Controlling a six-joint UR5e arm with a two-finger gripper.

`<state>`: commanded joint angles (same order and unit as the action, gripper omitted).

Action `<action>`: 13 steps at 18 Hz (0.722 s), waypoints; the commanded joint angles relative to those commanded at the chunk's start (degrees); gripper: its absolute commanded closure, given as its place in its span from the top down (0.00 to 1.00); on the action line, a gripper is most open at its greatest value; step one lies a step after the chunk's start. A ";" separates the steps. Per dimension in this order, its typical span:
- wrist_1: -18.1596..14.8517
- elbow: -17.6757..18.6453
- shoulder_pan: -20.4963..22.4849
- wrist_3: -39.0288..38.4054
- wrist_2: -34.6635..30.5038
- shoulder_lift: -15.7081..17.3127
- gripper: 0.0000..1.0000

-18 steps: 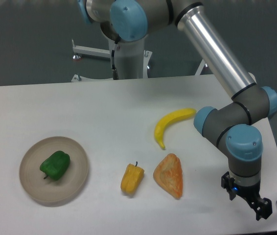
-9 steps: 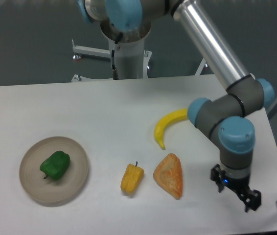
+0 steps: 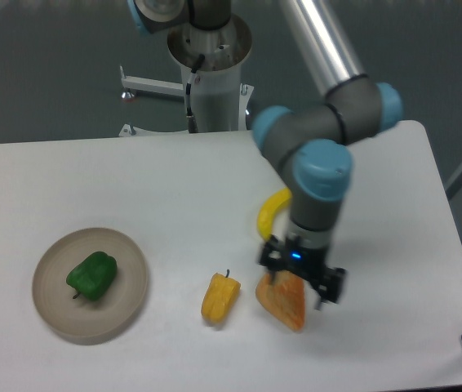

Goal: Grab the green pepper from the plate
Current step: 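Move the open gripper over the green pepper on the plate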

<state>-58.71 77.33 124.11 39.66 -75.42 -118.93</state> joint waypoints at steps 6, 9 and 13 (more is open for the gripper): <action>0.79 4.49 -8.79 -12.13 0.54 2.47 1.00; 2.19 5.72 -12.05 -16.02 0.19 1.51 1.00; 4.57 8.27 -15.12 -16.72 0.18 1.24 1.00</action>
<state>-54.14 85.60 108.99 22.94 -75.23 -117.69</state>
